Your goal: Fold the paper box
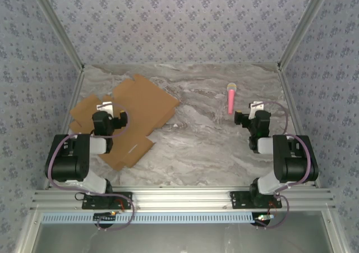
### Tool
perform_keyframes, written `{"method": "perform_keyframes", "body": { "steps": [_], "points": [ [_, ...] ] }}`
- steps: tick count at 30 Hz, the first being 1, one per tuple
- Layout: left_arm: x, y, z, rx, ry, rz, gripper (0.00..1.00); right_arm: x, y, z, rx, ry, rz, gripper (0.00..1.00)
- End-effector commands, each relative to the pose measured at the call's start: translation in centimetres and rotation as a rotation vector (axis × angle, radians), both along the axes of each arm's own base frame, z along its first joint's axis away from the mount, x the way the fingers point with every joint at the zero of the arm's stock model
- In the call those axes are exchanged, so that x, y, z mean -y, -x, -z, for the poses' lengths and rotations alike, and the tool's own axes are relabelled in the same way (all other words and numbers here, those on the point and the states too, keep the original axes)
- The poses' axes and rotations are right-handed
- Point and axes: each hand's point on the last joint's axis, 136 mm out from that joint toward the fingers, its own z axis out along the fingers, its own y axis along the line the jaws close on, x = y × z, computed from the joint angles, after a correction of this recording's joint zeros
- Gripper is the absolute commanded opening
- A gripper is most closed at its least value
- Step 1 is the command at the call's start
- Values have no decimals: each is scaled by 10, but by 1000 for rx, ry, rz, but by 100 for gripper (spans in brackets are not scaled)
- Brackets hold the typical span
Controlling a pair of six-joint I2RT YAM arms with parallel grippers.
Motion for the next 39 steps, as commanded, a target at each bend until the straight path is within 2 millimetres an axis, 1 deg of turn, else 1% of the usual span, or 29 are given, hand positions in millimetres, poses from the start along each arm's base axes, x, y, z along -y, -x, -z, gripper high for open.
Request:
{"method": "perform_keyframes", "body": {
  "steps": [1,25,27,29,32,34,35,36,38,39],
  "points": [
    [1,-7,-12,31,-4,12,99,-1,-2,-1,4,-9,0,99],
    [-1,-7,-11,30,14,21,99,0,-2,-1,1,-11,0,99],
    [0,-8,-13,20,12,26,99,0,-2,-1,3,-10,0,99],
    [0,-10,-22,5,13,24,99,0,-2,-3,11,-8,3,99],
    [-11,-6,-41,-64,42,-62,99,20,-1,-22,-16,12,140,99],
    [-15,0,-55,-53,85,-108,99,34,6,-42,-22,-14,213,99],
    [-16,3,-62,-36,113,-127,99,38,10,-53,3,-32,242,99],
    [-18,7,-69,-16,153,-162,99,43,15,-68,43,-60,272,99],
    [-25,18,-77,2,260,-256,99,47,27,-88,73,-135,321,99],
    [-25,24,-78,-7,325,-299,99,44,32,-96,74,-179,326,99]
  ]
}}
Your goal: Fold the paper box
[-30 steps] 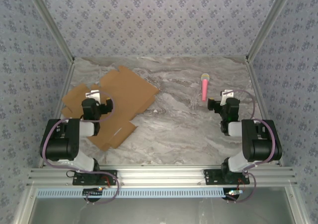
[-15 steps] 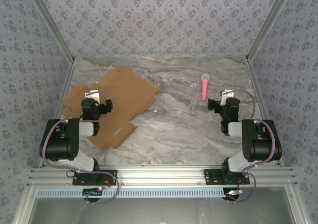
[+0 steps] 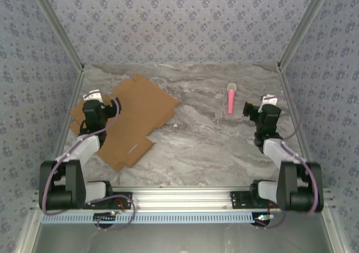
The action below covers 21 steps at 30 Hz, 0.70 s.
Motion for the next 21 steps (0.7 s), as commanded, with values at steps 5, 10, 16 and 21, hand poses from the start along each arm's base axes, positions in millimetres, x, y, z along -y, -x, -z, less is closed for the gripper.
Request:
{"method": "perform_keyframes", "body": {
  "steps": [5,10,16,21],
  "points": [
    [14,37,24,-131,371,-99,99,-61,20,-28,-38,-247,-127,96],
    [25,56,43,-149,456,-103,96,-194,22,1,-211,-242,-428,94],
    [80,45,51,-302,387,89,96,-305,11,45,-420,-249,-550,94],
    [113,38,62,-362,352,179,95,-348,-18,69,-475,-336,-541,90]
  ]
}}
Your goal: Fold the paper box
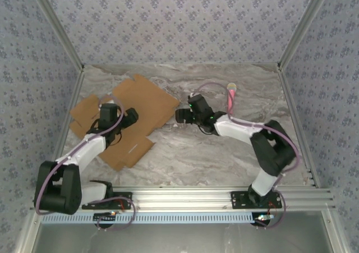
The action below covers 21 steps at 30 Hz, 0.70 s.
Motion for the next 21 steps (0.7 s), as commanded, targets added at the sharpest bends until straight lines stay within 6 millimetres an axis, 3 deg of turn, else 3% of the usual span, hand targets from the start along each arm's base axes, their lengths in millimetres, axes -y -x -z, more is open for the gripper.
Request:
{"method": "perform_keyframes", "body": {
  "steps": [1,8,17,21],
  "points": [
    [17,-2,-3,-6,-5,68,96,-17,-19,6,-64,-59,63,90],
    [23,-1,-6,3,-49,95,96,-39,-61,29,-110,-86,115,78],
    [16,5,-12,24,-74,79,96,-38,-85,52,-121,-107,220,59],
    [14,6,-13,33,-80,75,96,-36,-93,58,-127,-137,261,44]
  ]
}}
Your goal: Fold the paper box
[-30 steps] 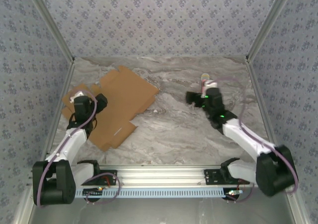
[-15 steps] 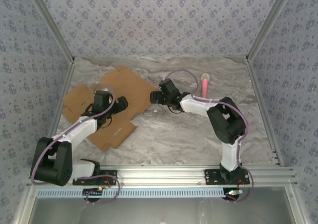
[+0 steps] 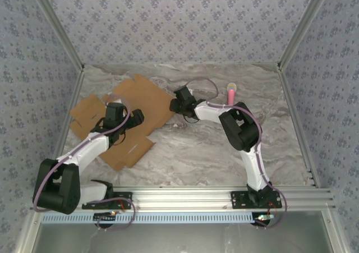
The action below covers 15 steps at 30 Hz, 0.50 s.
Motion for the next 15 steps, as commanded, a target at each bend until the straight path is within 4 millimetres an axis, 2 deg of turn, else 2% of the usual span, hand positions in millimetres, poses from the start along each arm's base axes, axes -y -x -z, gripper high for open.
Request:
{"method": "perform_keyframes", "body": {
  "steps": [1,8,10,15],
  "points": [
    [-2,1,-9,25,-24,2,96,4,-15,0,4,-43,79,40],
    [-4,4,-10,32,-29,5,96,16,-28,4,20,-115,187,28],
    [-4,4,-10,35,-28,3,96,19,-33,3,23,-147,210,22],
    [-3,5,-16,44,-20,9,96,36,-45,-17,68,-204,254,10]
  ]
}}
